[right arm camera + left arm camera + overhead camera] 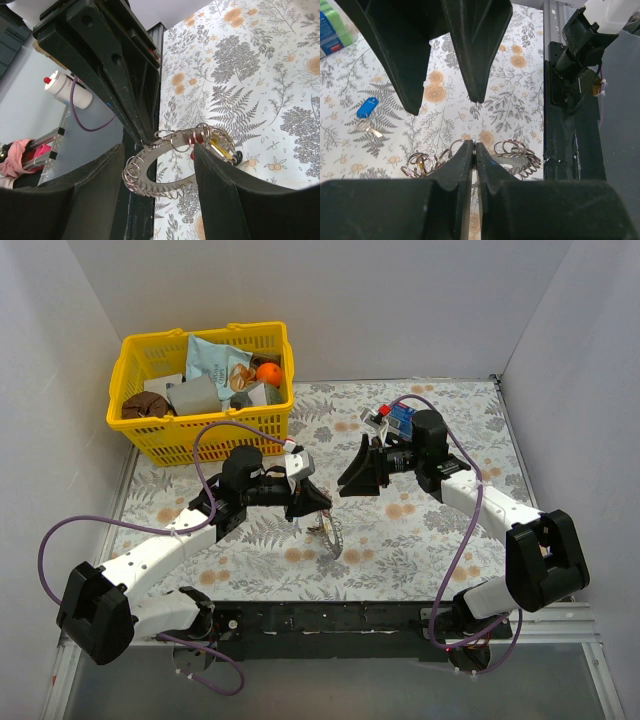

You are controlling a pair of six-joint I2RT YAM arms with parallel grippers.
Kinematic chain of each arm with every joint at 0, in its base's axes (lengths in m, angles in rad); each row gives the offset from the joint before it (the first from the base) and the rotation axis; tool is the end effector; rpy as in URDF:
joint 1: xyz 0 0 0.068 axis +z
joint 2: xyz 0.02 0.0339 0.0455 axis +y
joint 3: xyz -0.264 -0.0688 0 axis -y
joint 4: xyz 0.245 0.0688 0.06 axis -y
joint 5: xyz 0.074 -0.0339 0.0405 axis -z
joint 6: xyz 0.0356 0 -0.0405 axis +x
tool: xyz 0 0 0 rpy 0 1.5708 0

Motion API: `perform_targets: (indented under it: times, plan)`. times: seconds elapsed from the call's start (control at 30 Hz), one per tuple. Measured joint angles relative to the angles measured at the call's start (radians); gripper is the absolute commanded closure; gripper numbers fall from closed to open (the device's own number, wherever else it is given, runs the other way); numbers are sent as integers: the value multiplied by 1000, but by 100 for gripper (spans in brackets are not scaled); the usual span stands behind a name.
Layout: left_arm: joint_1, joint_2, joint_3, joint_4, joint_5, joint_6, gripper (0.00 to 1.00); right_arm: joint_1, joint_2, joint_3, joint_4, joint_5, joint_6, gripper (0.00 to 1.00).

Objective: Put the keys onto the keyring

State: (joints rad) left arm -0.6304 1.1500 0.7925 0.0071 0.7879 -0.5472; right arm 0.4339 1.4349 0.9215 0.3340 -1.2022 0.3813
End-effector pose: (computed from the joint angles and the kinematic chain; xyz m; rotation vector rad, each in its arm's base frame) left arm 0.1917 -0.1711 0.2909 0.6787 2.0178 -1.5005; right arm 0.2696 0.1615 0.2915 -0.9995 1.6438 1.6036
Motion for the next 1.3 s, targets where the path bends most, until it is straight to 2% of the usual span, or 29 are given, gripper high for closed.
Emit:
perform_targets:
  times: [0.37, 0.57, 0.67, 0.83, 0.9, 1.3]
  plan:
    - [0, -1, -26, 135, 70, -20, 100, 71, 0, -21, 79, -44, 64, 44]
    - [0, -1, -27, 156, 77, -26, 100, 79, 0, -36, 96, -43, 76, 51]
    - [0, -1, -27, 158, 76, -26, 100, 79, 0, -36, 101, -43, 80, 56]
    - [0, -10, -39, 159, 61, -26, 100, 79, 0, -36, 113, -50, 88, 73]
    - [0, -16, -45, 159, 54, -26, 100, 79, 0, -36, 115, -54, 88, 77]
    - [0, -43, -81, 188, 20, -34, 100, 77, 20, -37, 115, -50, 84, 69]
